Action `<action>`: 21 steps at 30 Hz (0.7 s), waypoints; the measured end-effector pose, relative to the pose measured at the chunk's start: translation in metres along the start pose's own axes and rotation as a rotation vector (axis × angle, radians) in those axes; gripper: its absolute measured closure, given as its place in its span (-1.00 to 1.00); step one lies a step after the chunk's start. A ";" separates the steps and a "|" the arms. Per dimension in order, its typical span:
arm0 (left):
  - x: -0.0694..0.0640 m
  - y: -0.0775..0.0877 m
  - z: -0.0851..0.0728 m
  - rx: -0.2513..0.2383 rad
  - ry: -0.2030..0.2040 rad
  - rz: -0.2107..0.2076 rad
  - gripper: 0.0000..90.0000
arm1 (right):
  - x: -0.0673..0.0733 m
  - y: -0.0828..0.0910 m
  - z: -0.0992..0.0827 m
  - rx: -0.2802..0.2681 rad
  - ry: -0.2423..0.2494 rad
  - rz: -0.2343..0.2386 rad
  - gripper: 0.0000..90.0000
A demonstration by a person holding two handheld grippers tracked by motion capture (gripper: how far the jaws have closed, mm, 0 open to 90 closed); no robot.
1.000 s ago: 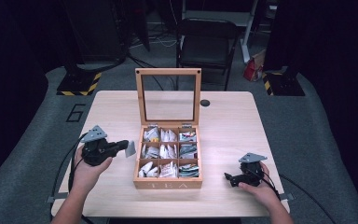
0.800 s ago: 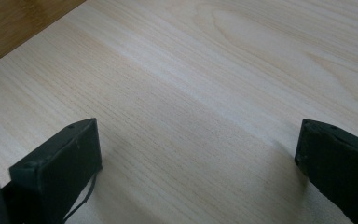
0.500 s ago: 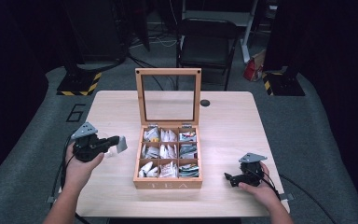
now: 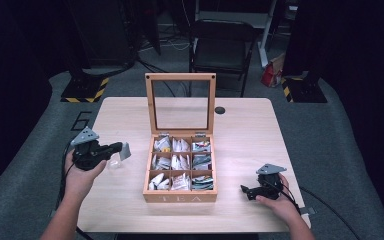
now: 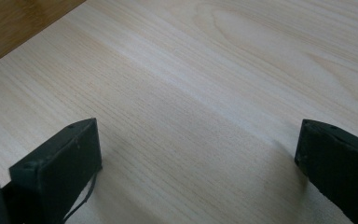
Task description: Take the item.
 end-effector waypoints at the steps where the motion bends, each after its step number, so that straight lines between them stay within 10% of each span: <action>1: 0.002 0.001 0.001 -0.004 0.002 0.006 0.99 | 0.000 0.000 0.000 0.002 0.001 0.003 -1.00; 21: 0.032 0.016 0.002 -0.016 0.038 0.085 0.99 | 0.000 0.000 0.000 -0.001 0.000 0.002 -1.00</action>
Point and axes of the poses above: each handheld gripper's, and its own axes: y roughly backward along the jaws, z roughly out of its top, x roughly to its left, the point moved 8 cm from there along -y, roughly forward along the jaws, and after that the axes turned 11 degrees about -z, right-handed, at the moved point
